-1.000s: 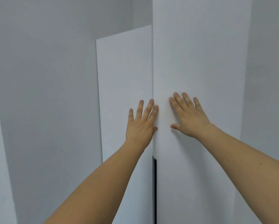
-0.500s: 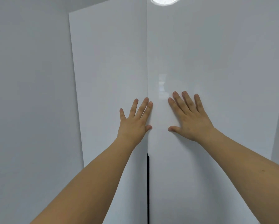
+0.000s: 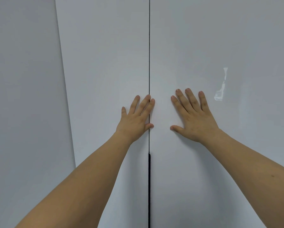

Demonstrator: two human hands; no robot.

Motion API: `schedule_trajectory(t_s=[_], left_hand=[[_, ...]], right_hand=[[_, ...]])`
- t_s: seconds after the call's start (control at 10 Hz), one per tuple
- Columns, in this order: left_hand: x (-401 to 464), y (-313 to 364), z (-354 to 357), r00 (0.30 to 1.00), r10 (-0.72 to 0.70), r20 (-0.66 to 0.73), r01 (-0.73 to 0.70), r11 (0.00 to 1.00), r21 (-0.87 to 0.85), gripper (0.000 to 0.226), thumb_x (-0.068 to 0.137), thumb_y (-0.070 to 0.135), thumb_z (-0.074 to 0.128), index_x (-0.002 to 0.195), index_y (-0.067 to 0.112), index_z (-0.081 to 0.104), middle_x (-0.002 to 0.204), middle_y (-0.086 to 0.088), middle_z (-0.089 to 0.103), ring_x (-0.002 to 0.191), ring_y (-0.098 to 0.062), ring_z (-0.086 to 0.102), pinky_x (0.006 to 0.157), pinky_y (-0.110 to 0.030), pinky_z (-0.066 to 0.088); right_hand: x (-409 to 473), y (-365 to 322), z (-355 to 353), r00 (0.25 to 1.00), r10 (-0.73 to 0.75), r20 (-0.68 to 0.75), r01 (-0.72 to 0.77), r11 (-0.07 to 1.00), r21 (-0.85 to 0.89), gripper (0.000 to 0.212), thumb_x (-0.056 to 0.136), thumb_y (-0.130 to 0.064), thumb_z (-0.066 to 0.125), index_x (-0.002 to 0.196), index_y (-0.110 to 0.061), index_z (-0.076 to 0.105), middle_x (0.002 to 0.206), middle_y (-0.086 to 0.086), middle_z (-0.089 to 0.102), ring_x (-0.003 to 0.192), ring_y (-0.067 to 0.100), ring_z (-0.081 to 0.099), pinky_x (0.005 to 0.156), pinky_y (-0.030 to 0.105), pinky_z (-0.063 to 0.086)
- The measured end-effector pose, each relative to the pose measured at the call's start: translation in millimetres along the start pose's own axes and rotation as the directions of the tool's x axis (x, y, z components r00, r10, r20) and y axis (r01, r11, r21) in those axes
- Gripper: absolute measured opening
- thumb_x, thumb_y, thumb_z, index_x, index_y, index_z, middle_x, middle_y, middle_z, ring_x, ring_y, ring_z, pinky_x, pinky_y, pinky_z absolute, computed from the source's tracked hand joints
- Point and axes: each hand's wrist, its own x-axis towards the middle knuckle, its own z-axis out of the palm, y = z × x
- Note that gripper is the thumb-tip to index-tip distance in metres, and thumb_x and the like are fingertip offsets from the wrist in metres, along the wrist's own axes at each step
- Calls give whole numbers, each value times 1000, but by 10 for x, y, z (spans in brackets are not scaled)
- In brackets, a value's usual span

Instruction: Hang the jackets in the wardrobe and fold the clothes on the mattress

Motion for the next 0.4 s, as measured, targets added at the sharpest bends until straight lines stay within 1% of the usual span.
schedule_trajectory(t_s=[0.1,0.2,0.3,0.4], left_hand=[[2,-16,-1,1000,14,-15,-14,1000,-1,90,97,58,44,154,29,-20,160,13,-27,151,-23,-17,114,-64,25],[-31,27,-72,1000,10,-2,-10,1000,-28,87,98,57,43,156,28,-14,163,10,-20,151,-21,-14,116,-62,20],[-99,27,-178,999,7,-45,-9,999,-46,82,100,57,39,157,27,-12,165,7,-14,152,-20,-11,118,-63,15],[-195,-6,-335,994,-39,-101,33,998,-60,79,100,58,36,158,26,-8,166,5,-11,153,-21,-8,119,-61,12]], right_hand=[[17,-8,-6,1000,5,22,-5,1000,-12,104,84,-72,43,157,-17,-7,164,4,-14,150,27,-16,119,54,-10],[33,-57,-77,997,32,68,-32,999,6,105,85,-69,44,154,-18,-14,163,4,-19,149,28,-20,119,54,-13],[20,-88,-168,993,49,109,-53,998,41,103,87,-66,46,154,-17,-16,163,4,-21,148,27,-22,119,50,-14],[4,-125,-296,990,92,106,-111,975,193,101,88,-59,53,156,-18,-10,164,4,-15,150,24,-16,121,43,-12]])
